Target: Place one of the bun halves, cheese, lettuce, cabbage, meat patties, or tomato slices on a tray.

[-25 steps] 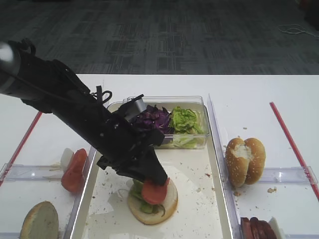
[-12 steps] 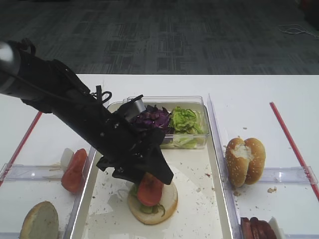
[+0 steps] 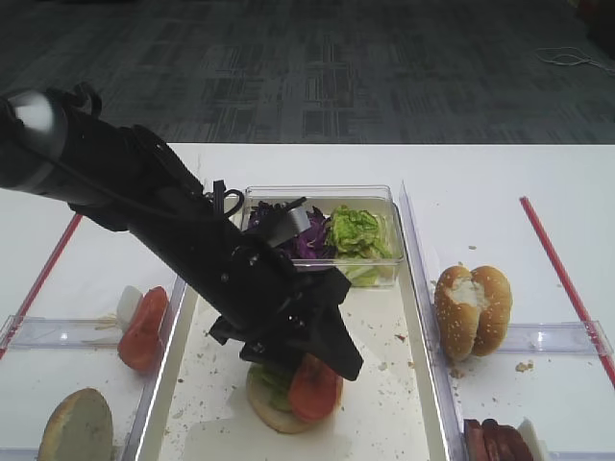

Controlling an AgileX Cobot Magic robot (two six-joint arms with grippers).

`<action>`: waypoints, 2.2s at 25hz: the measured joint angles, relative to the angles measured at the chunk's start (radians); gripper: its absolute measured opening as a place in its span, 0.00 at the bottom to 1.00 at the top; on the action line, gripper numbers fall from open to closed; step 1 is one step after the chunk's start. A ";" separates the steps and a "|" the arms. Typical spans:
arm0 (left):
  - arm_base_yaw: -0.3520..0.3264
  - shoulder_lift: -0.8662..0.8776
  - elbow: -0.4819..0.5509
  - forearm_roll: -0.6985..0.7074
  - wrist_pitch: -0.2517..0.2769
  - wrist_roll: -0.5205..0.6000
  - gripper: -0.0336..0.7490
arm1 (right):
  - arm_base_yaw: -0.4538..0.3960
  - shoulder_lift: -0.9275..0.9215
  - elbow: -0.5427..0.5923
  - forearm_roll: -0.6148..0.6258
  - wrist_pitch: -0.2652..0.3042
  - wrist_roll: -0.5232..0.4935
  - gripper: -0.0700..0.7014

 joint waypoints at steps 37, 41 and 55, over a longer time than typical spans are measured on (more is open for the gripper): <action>0.027 0.000 0.000 0.059 -0.071 -0.078 0.60 | 0.000 0.000 0.000 0.000 0.000 0.002 0.99; 0.057 0.000 0.000 0.059 -0.071 -0.078 0.60 | 0.000 0.000 0.000 0.000 -0.002 0.002 0.99; 0.131 -0.002 0.000 0.059 -0.049 -0.060 0.60 | 0.000 0.000 0.000 0.000 -0.002 0.002 0.99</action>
